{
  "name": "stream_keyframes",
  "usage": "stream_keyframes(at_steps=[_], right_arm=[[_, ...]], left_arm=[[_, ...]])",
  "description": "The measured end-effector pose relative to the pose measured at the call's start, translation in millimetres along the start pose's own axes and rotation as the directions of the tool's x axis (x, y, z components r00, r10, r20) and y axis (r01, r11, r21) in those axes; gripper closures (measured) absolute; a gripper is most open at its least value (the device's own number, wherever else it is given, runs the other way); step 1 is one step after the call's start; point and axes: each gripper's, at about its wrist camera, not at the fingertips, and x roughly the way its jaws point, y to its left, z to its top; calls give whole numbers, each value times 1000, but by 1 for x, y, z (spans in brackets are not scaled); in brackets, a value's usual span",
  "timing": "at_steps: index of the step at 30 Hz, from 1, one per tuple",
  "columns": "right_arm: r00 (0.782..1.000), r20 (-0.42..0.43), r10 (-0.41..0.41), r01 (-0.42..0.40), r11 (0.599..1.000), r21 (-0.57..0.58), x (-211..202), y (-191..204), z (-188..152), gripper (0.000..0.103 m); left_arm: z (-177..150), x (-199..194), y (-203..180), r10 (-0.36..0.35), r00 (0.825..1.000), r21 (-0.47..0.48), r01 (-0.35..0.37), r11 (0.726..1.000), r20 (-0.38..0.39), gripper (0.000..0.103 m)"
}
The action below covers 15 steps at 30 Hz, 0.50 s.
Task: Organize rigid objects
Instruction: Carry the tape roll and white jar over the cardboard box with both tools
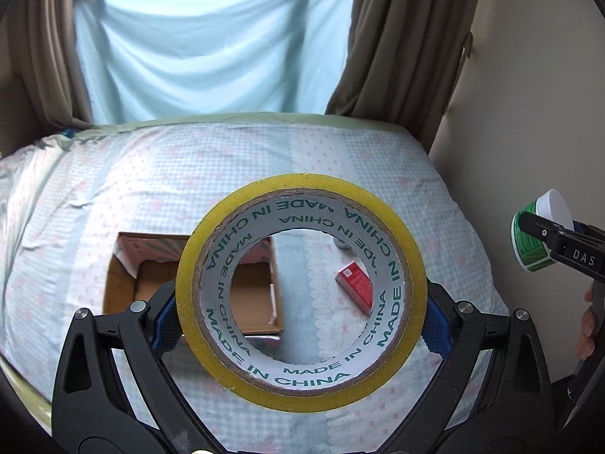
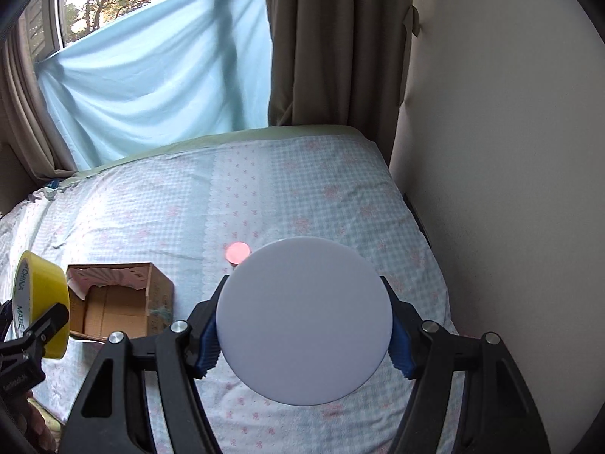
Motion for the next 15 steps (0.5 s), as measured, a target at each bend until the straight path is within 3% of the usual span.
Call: stream_keyframes(at_steps=[7, 15], right_arm=[[997, 9, 73, -72, 996, -44, -20, 88, 19, 37], [994, -36, 102, -103, 994, -21, 1, 206, 24, 37]], left_arm=[[19, -25, 91, 29, 999, 7, -29, 1000, -14, 6], [31, 5, 187, 14, 997, 78, -8, 997, -81, 6]])
